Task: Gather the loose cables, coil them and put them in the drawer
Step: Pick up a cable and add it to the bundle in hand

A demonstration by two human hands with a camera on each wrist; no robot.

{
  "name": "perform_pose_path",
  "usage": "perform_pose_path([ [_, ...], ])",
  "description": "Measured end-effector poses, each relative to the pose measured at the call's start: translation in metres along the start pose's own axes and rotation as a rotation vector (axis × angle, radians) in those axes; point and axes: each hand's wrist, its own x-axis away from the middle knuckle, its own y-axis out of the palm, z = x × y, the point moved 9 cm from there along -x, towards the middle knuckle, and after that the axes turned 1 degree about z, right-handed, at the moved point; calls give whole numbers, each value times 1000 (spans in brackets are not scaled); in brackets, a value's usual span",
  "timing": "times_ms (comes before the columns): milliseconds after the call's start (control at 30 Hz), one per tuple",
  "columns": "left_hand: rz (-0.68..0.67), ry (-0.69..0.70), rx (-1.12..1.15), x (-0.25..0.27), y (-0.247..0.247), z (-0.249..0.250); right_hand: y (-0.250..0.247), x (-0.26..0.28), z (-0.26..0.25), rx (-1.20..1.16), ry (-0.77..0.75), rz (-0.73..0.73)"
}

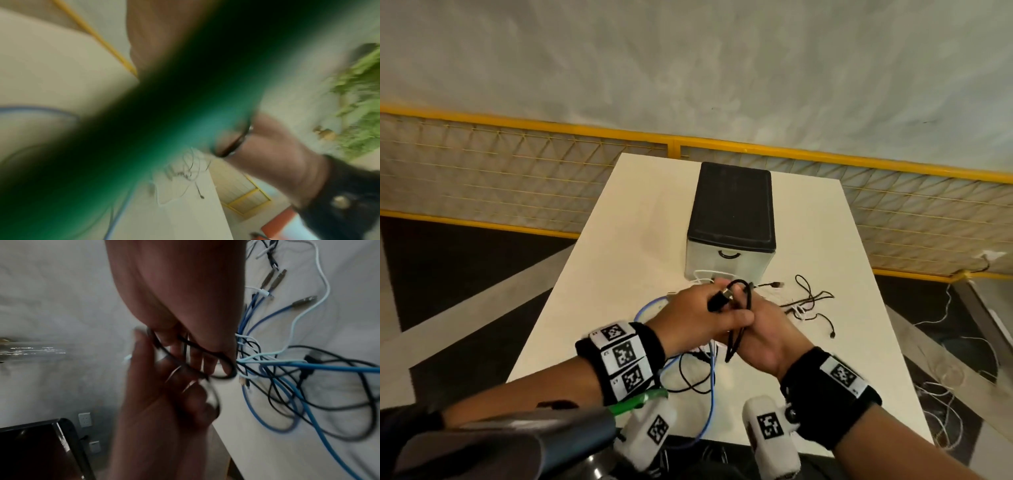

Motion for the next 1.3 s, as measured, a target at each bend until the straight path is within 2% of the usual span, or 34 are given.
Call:
perform_pose_path([
  [233,-49,-47,0,-6,24,1,-10,8,-1,11,85,-96],
  [300,-53,-36,-49,-2,23,0,-11,5,-1,22,107,-88],
  [367,-124,-32,-109,8,23,-6,-16,0,-6,-41,110,-47],
  [467,-304,-43,-218,48,19,-29,-33,-10,-18,-185,86,67],
  [567,-319,-101,-153,89,-10,-57,-35,-17,-21,-132,106,105],
  [667,-461,-150,-283,129,-24,-81,-38,-26,-27,-149,57,161],
  [733,-504,-255,-224,153,-32,-96,-36,-27,-29,-111,65,188],
  [800,-496,-283,-269,164,-43,-104,-35,-27,-27,-77,79,203],
  [867,-440,-244,-333,160,-57,-97,-31,-26,-22,-41,71,193],
  [900,-354,-177,-319,152,-67,-83,-27,-23,-21,-20,64,186],
  [1000,112,55,-59,116,-105,-28,-19,-15,-13,59,35,139],
  [1033,195,94,-9,101,-108,-14,-16,-13,-9,66,30,114],
  [1100,176,106,-41,64,-85,5,-7,-8,-1,43,30,60],
  [1200,46,9,-183,19,-32,-3,9,3,1,-13,30,-17],
  [1300,9,79,-99,4,-1,-9,9,13,-8,-5,1,-21],
])
